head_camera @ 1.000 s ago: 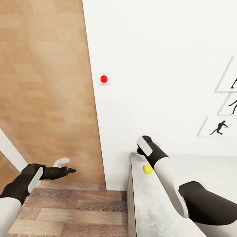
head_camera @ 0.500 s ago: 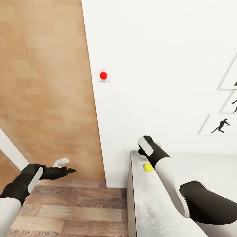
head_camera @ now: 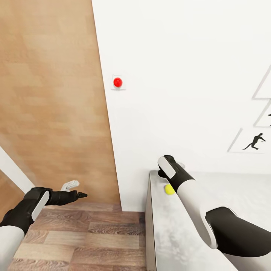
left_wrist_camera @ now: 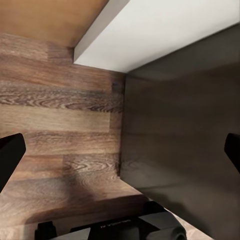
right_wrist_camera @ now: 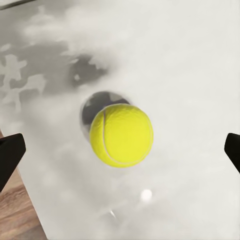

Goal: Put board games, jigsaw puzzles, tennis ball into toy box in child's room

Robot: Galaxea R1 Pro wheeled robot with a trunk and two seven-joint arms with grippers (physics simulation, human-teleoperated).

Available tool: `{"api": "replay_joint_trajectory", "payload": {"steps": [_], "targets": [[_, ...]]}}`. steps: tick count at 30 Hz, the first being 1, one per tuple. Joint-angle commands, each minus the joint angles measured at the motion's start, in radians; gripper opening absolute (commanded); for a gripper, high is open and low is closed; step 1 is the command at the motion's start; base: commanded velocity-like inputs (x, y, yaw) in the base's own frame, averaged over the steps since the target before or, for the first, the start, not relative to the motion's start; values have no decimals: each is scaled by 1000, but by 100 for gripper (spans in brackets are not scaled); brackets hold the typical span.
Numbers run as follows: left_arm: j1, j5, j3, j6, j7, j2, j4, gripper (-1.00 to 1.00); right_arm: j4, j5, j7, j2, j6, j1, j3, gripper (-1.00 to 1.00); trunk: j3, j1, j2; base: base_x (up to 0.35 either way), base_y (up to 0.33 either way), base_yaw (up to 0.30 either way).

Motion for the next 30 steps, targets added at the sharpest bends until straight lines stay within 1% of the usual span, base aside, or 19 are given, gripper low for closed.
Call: {"api": "replay_joint_trajectory", "payload": {"steps": [1, 9, 12, 19, 30], "targets": [[-1, 2, -1, 5, -1, 1, -1, 100, -1, -8, -7, -1, 6, -1, 6, 100, -4, 1, -2, 0, 0, 0], [-1, 2, -1, 5, -1, 1, -1, 100, -3, -7, -7, -1, 6, -1, 6, 100, -17, 1, -2, 0, 0, 0], [-1, 2, -1, 5, -1, 1, -1, 100, -4, -6, -8, -6, 6, -3, 4, 100, -22, 1, -2, 0, 0, 0], [-1, 2, -1, 5, -1, 0, -1, 100, 0, -6, -10, -9, 4, -42, 5, 100, -34, 1, -2, 0, 0, 0], [-1, 2, -1, 5, -1, 0, -1, 100, 0, -6, -10, -9, 3, -47, 6, 100, -52, 1, -2, 0, 0, 0]]}}
